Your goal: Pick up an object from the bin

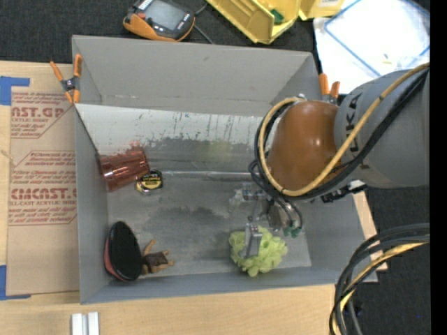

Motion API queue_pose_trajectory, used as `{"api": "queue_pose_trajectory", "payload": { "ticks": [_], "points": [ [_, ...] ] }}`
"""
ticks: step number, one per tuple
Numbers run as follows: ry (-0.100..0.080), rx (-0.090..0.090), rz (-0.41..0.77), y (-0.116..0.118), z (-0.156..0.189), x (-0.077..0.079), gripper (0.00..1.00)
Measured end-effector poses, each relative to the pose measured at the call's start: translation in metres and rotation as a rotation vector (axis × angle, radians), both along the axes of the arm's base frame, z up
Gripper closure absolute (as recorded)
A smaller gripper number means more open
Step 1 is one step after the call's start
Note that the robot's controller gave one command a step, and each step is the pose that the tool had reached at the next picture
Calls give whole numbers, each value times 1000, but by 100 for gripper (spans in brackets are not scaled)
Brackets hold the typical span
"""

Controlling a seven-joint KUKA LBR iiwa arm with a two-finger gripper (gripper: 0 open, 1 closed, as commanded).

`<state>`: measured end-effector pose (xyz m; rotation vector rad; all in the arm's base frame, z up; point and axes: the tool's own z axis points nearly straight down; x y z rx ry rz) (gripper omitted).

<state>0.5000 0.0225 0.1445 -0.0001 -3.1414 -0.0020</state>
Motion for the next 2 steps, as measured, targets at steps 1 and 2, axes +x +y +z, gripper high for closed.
{"api": "queue_pose_trajectory", "payload": {
  "ticks": [1, 2],
  "points": [
    [-3, 1, -244, -29, -74, -16, 0],
    [-2, 1, 67, -26, -3, -19, 0]
  ]
}}
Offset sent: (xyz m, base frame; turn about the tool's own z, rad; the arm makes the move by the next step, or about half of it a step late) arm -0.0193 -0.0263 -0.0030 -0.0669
